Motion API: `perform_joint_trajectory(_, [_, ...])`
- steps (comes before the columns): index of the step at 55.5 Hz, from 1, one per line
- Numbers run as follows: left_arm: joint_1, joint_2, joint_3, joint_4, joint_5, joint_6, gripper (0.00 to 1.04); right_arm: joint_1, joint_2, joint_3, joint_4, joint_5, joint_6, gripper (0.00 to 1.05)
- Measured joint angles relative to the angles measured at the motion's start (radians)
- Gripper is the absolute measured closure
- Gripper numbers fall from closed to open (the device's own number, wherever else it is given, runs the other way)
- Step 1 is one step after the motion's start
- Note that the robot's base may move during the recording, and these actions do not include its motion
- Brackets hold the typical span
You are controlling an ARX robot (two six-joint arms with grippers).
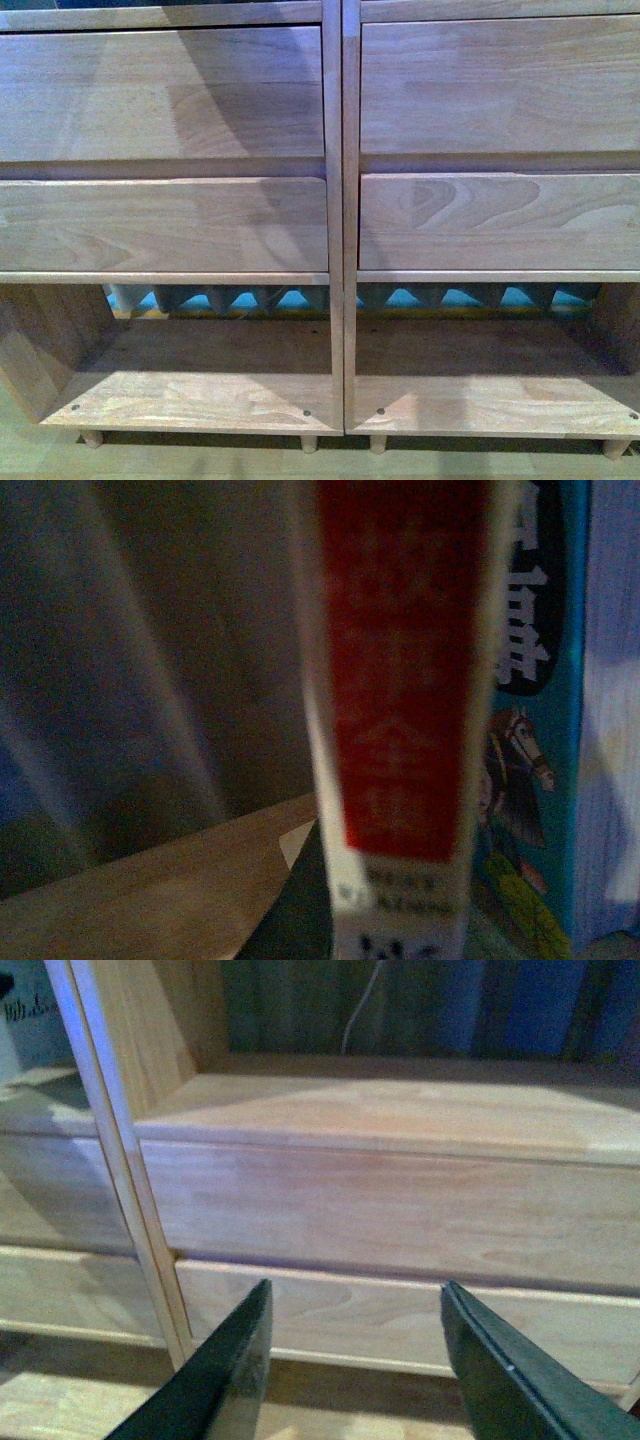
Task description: Organize books on shelf
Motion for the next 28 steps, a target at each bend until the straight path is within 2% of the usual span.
perform_joint_trajectory(17, [-0.013,0.002,0.000,-0.008,0.004,-0.004,0.98,0.001,-0.130,-0.253,0.107,0.001,0.000,1.02])
perform_joint_trajectory(28, [-0.014,0.002,0.000,-0.035,0.006,-0.039,0.98,0.002,-0.208,-0.371,0.139,0.001,0.004,1.02])
